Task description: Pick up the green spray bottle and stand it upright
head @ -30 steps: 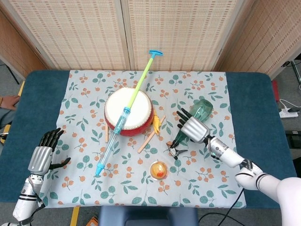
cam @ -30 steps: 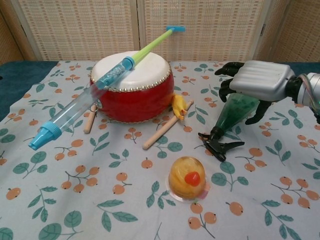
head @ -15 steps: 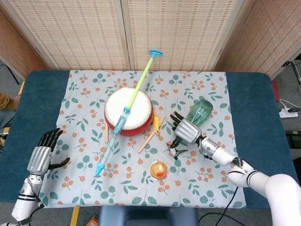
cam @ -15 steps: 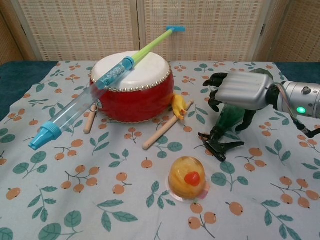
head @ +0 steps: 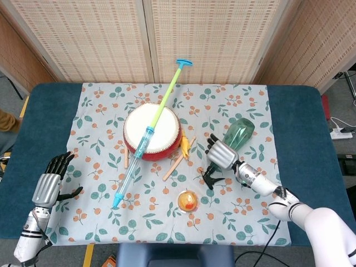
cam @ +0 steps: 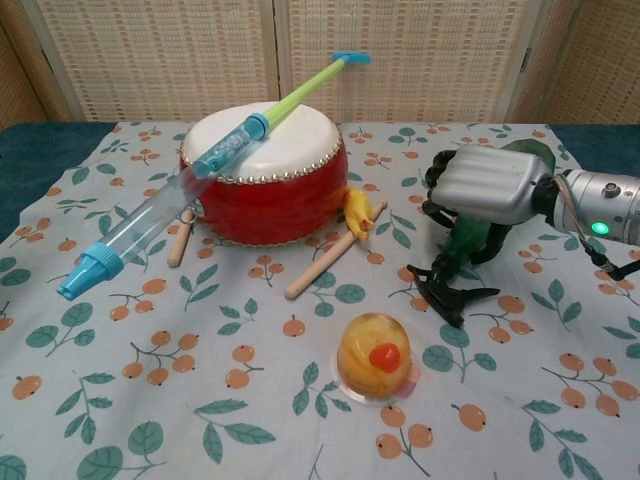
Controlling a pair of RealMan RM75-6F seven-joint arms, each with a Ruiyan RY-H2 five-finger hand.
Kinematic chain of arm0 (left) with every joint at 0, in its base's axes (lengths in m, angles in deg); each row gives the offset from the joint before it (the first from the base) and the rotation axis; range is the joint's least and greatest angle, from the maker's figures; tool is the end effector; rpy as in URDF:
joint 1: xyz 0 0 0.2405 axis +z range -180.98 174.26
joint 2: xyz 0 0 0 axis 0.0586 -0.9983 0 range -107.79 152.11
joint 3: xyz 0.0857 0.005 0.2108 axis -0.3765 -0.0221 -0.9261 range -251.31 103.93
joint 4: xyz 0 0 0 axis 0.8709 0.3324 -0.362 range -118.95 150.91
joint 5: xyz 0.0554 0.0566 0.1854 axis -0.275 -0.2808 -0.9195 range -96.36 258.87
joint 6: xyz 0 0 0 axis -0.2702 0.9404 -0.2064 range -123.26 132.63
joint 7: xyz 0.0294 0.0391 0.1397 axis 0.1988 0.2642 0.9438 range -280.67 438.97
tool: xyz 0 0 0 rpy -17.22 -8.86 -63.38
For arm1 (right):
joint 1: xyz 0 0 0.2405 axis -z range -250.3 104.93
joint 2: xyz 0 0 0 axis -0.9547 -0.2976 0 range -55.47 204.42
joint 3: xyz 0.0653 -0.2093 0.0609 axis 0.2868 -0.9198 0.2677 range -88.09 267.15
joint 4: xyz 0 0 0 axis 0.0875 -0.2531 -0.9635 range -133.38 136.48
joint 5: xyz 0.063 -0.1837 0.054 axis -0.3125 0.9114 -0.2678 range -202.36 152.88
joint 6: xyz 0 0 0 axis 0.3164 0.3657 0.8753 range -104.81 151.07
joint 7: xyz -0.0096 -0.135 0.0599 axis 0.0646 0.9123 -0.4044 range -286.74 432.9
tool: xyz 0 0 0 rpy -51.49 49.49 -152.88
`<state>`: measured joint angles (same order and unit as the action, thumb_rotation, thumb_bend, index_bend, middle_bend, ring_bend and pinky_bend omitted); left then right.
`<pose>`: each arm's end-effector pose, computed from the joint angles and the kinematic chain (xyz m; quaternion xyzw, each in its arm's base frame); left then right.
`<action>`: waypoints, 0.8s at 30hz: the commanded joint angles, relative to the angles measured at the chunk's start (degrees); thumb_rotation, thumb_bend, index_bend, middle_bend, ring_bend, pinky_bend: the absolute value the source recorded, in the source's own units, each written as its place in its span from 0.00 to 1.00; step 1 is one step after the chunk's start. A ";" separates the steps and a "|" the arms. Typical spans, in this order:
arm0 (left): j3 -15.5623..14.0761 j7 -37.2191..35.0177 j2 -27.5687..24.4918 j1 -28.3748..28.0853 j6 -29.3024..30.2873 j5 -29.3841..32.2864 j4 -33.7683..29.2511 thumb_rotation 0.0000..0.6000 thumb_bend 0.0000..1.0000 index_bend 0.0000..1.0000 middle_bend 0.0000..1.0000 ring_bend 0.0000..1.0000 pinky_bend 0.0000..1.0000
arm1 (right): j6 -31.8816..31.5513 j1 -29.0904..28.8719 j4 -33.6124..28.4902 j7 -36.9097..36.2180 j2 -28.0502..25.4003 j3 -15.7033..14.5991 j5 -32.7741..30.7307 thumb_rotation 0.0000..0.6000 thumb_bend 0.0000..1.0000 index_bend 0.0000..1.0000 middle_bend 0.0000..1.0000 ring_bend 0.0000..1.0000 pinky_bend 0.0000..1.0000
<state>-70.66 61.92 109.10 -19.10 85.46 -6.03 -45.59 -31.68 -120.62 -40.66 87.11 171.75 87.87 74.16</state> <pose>-0.2950 0.2452 0.0721 -0.6066 -0.4026 -0.4619 0.5066 -0.1820 -0.3710 -0.0219 0.8783 0.0167 0.2222 0.4231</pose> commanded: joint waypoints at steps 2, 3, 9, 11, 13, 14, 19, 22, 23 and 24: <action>-0.05 -0.14 0.07 -0.10 -0.31 0.04 0.18 1.00 0.17 0.00 0.00 0.00 0.03 | -2.60 0.30 1.28 -2.08 0.46 -0.57 0.66 1.00 0.08 0.69 0.53 0.27 0.24; -0.05 -0.18 0.09 -0.13 -0.39 0.06 0.26 1.00 0.17 0.00 0.00 0.00 0.03 | -3.18 0.39 1.24 -2.33 0.32 -0.56 0.68 1.00 0.08 0.70 0.53 0.27 0.24; -0.16 -0.47 0.23 -0.31 -0.81 0.02 0.53 1.00 0.17 0.00 0.00 0.00 0.03 | -7.49 1.56 -2.56 -1.70 -3.07 0.60 -0.19 1.00 0.08 0.70 0.53 0.28 0.24; -0.27 -0.66 0.19 -0.36 -0.87 -0.13 0.44 1.00 0.17 0.00 0.00 0.00 0.03 | -8.93 2.30 -5.42 -0.98 -5.12 1.45 -1.10 1.00 0.08 0.70 0.53 0.28 0.24; -0.41 -0.77 0.09 -0.32 -0.62 -0.40 0.20 1.00 0.17 0.00 0.00 0.00 0.03 | -9.92 2.98 -7.96 -0.63 -6.74 2.20 -2.03 1.00 0.09 0.70 0.53 0.28 0.24; -0.47 -0.80 0.05 -0.32 -0.53 -0.52 0.09 1.00 0.17 0.00 0.00 0.00 0.03 | -10.63 3.42 -9.14 -0.46 -7.48 2.70 -2.59 1.00 0.10 0.70 0.53 0.28 0.24; -0.60 -0.62 0.08 -0.24 -0.27 -0.74 -0.03 1.00 0.17 0.00 0.00 0.00 0.03 | -13.66 5.08 -11.49 -0.02 -8.76 4.38 -4.28 1.00 0.12 0.72 0.55 0.30 0.24; -0.85 -0.26 -0.11 -0.08 0.36 -1.25 -0.55 1.00 0.17 0.00 0.00 0.00 0.03 | -17.30 7.94 -12.22 -4.58 -9.08 6.66 -7.63 1.00 0.12 0.75 0.57 0.32 0.24; -0.97 -0.02 -0.13 0.01 0.53 -1.38 -0.74 1.00 0.17 0.00 0.00 0.00 0.03 | -18.40 8.55 -11.67 -5.83 -9.15 6.70 -7.63 1.00 0.12 0.75 0.57 0.32 0.24; -1.03 0.09 -0.13 0.04 0.59 -1.45 -0.85 1.00 0.17 0.00 0.00 0.00 0.03 | -19.14 8.87 -11.23 -6.52 -9.17 6.75 -7.55 1.00 0.12 0.75 0.58 0.32 0.24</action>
<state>-71.63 61.96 108.99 -19.11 86.00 -7.44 -46.39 -48.23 -113.64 -52.18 83.54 162.93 93.48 67.91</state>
